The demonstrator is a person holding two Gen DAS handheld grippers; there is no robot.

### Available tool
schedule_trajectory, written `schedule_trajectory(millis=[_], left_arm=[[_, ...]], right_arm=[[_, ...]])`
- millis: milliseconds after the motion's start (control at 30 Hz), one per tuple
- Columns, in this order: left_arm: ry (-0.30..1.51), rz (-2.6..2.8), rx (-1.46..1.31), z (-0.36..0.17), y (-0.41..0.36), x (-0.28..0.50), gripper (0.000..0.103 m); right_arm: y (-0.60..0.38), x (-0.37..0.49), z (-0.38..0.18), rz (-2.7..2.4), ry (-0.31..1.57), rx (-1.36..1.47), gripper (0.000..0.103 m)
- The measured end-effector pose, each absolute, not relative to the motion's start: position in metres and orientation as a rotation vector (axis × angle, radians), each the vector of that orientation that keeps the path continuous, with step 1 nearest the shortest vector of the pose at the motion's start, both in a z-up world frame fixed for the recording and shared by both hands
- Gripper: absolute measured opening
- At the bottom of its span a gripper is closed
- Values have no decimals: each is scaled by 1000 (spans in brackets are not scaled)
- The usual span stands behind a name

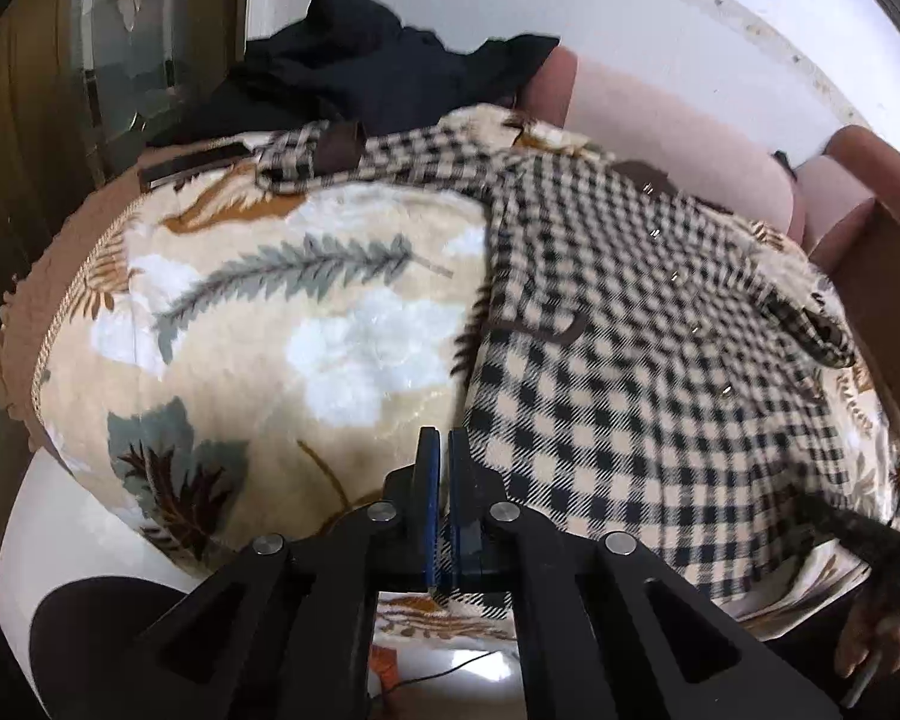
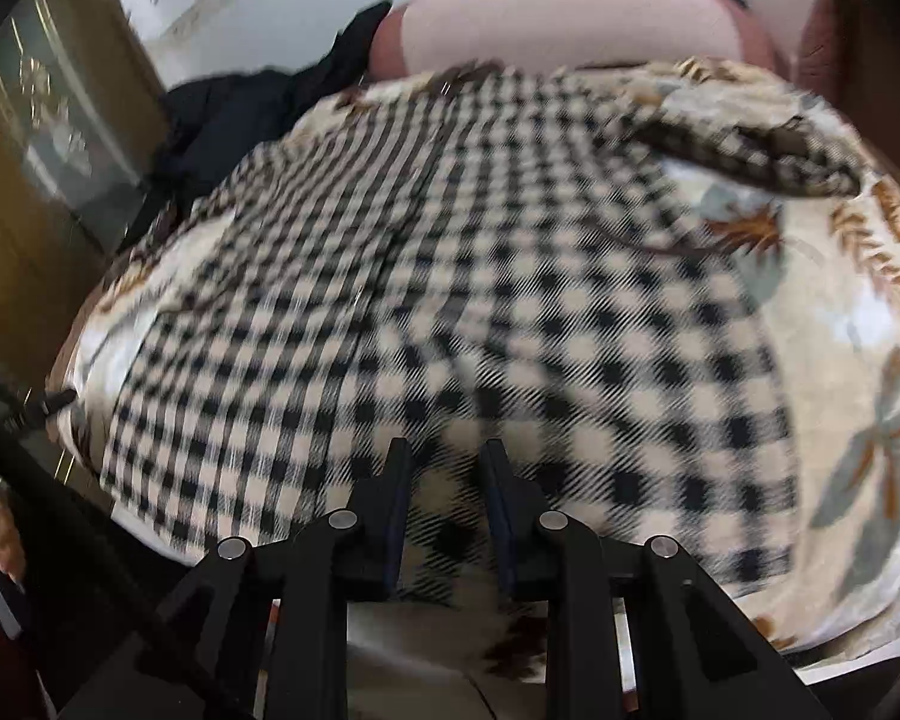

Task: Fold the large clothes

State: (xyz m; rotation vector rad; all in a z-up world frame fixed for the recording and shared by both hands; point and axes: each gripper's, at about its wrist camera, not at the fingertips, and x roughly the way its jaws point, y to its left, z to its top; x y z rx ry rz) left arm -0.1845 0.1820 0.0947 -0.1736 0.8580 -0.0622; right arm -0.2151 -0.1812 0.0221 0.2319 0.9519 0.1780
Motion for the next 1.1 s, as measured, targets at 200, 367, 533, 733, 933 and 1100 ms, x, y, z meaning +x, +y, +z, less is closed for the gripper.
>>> schedule_trajectory(millis=[200,367,533,733,933,1100], left_arm=[[784,-122,-185,118,156,-171,52],[753,-203,-157,131,116,-147,64],[755,-204,-119,131,98,-110,65],[766,-38,-180,122,150,-44,65],[735,235,-41,105,218,34,65],[788,258,-12,81,250,82,65]], right_arm=[[-163,-224,6,240,1041,215,29],[-171,-228,24,274,1035,227,29],[-198,-215,56,217,961,243,33],[-208,-172,77,148,895,193,39],[-191,-111,84,138,840,117,41],[-172,-64,68,137,832,73,43]])
